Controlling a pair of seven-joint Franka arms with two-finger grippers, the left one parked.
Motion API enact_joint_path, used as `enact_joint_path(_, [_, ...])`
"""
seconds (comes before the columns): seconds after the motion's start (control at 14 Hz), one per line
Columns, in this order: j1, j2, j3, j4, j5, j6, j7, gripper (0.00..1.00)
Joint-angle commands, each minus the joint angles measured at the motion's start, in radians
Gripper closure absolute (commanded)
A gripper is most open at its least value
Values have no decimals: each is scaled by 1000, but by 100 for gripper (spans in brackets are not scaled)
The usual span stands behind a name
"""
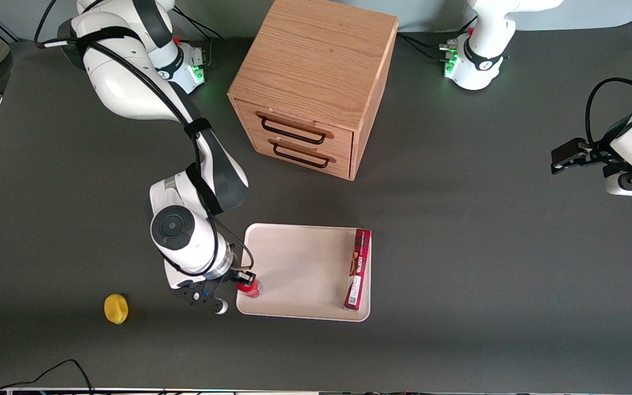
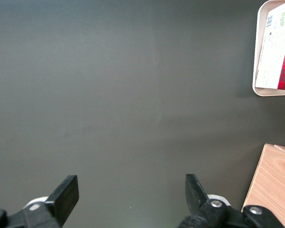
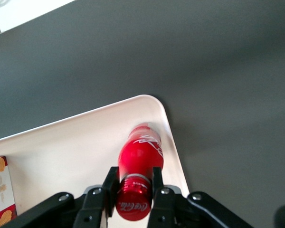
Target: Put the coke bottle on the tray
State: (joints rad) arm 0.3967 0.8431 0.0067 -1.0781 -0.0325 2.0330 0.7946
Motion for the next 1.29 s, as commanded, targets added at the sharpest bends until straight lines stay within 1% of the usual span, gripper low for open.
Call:
enact_joint_path(0.0, [14, 19, -13, 37, -18, -1, 29, 0])
enact_joint_path(0.14, [11, 5, -13, 35, -18, -2, 25, 0])
enact_joint_path(0.29, [4, -28, -10, 21, -17, -45, 18, 0])
enact_joint_path(0.43, [-9, -112, -2, -66, -15, -100, -9, 0])
enact_joint_path(0.71, [-79, -436, 13, -446, -3, -100, -219, 0])
enact_joint_path(1.0, [-203, -834, 22, -822, -1, -106, -464, 0])
enact_joint_path(1.07, [-220, -922, 22, -880, -1, -112, -500, 0])
enact_joint_path(1.21, [-261, -1034, 21, -916, -1, -206, -602, 0])
